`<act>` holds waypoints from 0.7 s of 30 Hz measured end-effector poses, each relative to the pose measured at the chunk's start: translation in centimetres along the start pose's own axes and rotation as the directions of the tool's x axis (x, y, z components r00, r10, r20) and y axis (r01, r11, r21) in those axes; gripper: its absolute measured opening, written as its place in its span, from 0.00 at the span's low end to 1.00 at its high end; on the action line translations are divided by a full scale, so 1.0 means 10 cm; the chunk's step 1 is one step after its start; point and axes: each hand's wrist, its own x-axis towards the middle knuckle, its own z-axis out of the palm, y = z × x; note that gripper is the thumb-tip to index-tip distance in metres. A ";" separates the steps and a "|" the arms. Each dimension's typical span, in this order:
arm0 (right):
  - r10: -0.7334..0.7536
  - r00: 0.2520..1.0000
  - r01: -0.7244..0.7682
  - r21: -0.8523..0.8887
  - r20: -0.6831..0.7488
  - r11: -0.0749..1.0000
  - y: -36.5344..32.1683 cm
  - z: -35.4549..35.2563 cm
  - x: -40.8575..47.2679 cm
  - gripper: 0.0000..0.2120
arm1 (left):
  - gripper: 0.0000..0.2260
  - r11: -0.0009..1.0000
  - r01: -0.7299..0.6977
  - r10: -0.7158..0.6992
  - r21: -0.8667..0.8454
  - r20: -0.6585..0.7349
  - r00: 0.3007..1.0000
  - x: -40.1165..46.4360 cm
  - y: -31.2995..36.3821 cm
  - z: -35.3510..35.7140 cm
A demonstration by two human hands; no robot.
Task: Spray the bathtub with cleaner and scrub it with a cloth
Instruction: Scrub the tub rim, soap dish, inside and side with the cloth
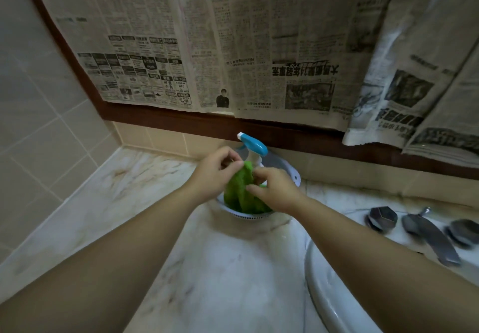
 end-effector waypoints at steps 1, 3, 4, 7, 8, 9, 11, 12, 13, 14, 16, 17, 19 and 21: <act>0.011 1.000 -0.011 -0.001 -0.018 1.000 -0.04 -0.01 -0.01 0.04 | 0.02 1.000 -0.007 0.007 -0.018 -0.013 1.000 0.00 0.04 -0.07; 0.024 0.999 -0.024 0.024 -0.027 0.999 -0.09 -0.05 -0.04 0.04 | 0.02 1.000 0.003 -0.003 -0.023 -0.012 1.000 -0.02 0.09 -0.22; 0.035 0.999 -0.033 0.039 -0.040 0.999 -0.12 -0.08 -0.07 0.04 | 0.03 1.000 0.007 -0.007 -0.018 -0.007 1.000 -0.03 0.10 -0.29; 0.060 0.988 -0.048 0.088 -0.143 0.995 -0.23 -0.15 -0.13 0.06 | 0.04 0.999 -0.031 0.031 0.030 -0.012 0.999 -0.05 0.16 -0.46; 0.053 0.983 -0.037 0.091 -0.176 0.995 -0.30 -0.18 -0.15 0.07 | 0.05 0.997 -0.055 0.056 0.052 -0.007 0.998 -0.05 0.19 -0.51; 0.038 0.979 -0.021 0.086 -0.200 0.996 -0.36 -0.22 -0.16 0.07 | 0.05 0.994 -0.076 0.077 0.080 -0.003 0.997 -0.05 0.24 -0.56; 0.002 0.969 0.019 0.083 -0.247 0.996 -0.51 -0.32 -0.17 0.08 | 0.02 0.986 -0.113 0.112 0.119 0.015 0.994 -0.03 0.36 -0.65; -0.012 0.963 0.034 0.078 -0.270 0.996 -0.59 -0.38 -0.17 0.08 | 0.04 0.983 -0.135 0.131 0.123 0.047 0.990 -0.02 0.43 -0.71; -0.027 0.956 0.051 0.076 -0.291 0.996 -0.67 -0.45 -0.18 0.08 | 0.10 0.977 -0.164 0.151 0.139 0.099 0.984 -0.01 0.49 -0.77; -0.041 0.950 0.070 0.082 -0.310 0.994 -0.75 -0.52 -0.18 0.08 | 0.13 0.966 -0.192 0.165 0.173 0.158 0.973 0.01 0.56 -0.82; -0.063 0.942 0.105 0.111 -0.329 0.988 -0.90 -0.66 -0.19 0.05 | 0.09 0.941 -0.244 0.194 0.233 0.217 0.957 0.03 0.68 -0.92; -0.074 0.940 0.119 0.117 -0.333 0.986 -0.97 -0.72 -0.19 0.05 | 0.05 0.939 -0.262 0.220 0.223 0.193 0.956 0.04 0.74 -0.96; -0.090 0.936 0.142 0.130 -0.341 0.981 -1.12 -0.81 -0.22 0.05 | 0.01 0.954 -0.272 0.263 0.126 0.086 0.961 0.05 0.86 -1.04; -0.097 0.931 0.160 0.155 -0.351 0.975 -1.27 -0.85 -0.27 0.05 | 0.03 0.961 -0.276 0.276 0.007 0.004 0.961 0.06 0.96 -1.13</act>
